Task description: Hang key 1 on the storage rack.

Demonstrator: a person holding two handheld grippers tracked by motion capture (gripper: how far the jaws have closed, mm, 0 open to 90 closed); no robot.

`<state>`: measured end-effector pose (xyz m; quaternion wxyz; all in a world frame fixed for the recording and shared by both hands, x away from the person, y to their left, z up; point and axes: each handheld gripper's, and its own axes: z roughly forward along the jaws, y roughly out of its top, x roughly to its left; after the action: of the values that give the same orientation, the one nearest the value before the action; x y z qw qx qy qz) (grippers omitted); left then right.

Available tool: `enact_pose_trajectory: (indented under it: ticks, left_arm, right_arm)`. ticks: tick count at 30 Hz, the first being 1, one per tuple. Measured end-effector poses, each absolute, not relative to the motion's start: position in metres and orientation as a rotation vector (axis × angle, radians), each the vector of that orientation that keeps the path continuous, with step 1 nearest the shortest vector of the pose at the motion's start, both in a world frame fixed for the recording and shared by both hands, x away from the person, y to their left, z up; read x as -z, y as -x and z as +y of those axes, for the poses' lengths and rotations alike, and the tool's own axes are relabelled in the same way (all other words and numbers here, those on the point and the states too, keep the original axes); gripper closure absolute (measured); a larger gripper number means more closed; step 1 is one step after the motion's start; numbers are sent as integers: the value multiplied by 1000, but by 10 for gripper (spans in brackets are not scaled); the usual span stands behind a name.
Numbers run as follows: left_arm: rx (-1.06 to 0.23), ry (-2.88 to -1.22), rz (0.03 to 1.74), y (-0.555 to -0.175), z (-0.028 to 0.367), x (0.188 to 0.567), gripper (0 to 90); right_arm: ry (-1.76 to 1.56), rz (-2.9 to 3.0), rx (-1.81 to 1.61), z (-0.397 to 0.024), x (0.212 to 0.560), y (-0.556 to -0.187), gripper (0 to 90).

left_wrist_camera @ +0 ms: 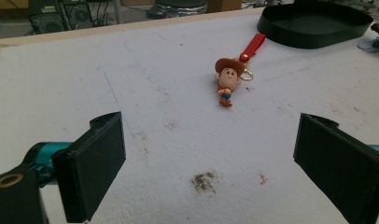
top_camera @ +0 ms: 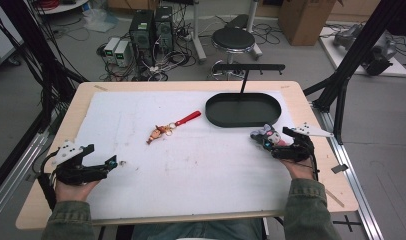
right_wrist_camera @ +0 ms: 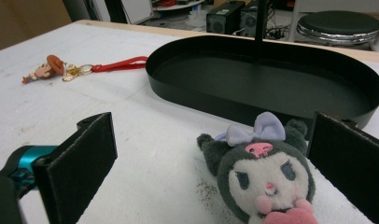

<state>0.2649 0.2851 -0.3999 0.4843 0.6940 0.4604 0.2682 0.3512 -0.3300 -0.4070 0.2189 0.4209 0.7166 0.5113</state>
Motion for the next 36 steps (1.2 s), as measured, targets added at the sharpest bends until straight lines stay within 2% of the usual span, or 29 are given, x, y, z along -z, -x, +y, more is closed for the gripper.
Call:
enact_pose_trajectory:
  ticks: [21,27,36]
  left_arm:
    - [-606,-1747,1108,-269,281,401,111]
    - [-621,-1874,1050,-278,263,398,108]
    - [-639,-1958,1031,-298,250,393,108]
  right_arm:
    - [-1182,1980,-1402,-334,409,-349,7]
    - [-1181,1978,-1396,-334,410,-349,7]
    - [-1175,1994,-1393,-333,411,-350,7]
